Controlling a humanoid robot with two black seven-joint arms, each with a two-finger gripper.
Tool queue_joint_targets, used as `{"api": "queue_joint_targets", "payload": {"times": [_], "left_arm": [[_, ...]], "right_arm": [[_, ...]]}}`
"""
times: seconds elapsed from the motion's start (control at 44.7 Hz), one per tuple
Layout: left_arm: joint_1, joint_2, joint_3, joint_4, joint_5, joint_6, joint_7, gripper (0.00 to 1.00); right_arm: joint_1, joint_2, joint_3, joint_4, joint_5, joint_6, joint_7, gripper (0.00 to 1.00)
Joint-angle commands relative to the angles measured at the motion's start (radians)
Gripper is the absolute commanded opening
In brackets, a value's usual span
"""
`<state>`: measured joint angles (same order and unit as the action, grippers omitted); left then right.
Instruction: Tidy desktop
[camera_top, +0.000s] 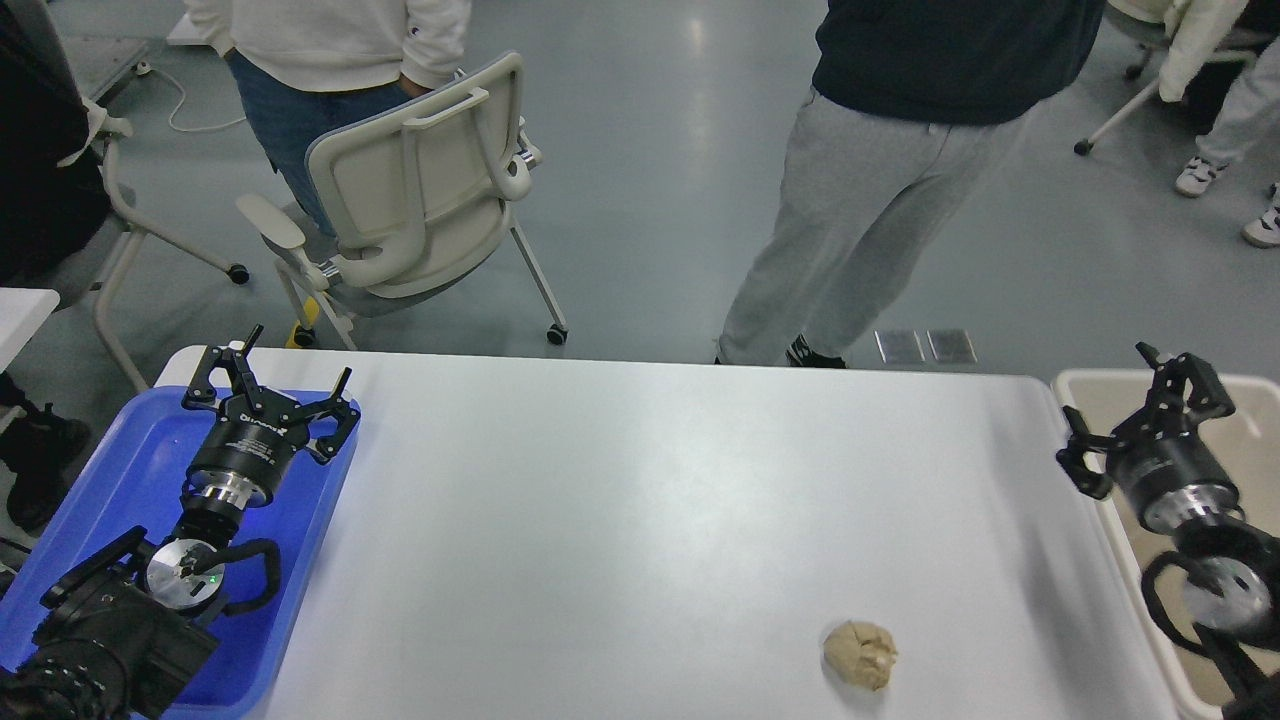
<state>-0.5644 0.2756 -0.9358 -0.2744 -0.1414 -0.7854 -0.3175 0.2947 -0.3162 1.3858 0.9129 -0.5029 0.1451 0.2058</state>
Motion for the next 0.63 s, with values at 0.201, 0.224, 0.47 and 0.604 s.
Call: {"api": "queue_joint_targets", "payload": {"times": [0.201,0.224,0.47,0.604], "left_arm": [[0.0,-0.001,0.0,0.0,0.0,0.0,0.0,1.0],[0.0,0.001,0.0,0.0,0.0,0.0,0.0,1.0],[0.001,-0.001,0.0,0.0,0.0,0.0,0.0,1.0],[0.001,0.001,0.0,0.0,0.0,0.0,0.0,1.0]], "right_arm": [[-0.069,0.272,0.266,0.153,-0.189,0.01,-0.06,1.0],[-0.069,0.272,0.266,0.152,-0.181,0.008,-0.059,1.0],[-0.039,0.273,0.266,0.115,-0.178,-0.013,-0.014,1.0],[-0.035,0.275,0.263,0.115,-0.177,-0.01,-0.005,1.0]]}}
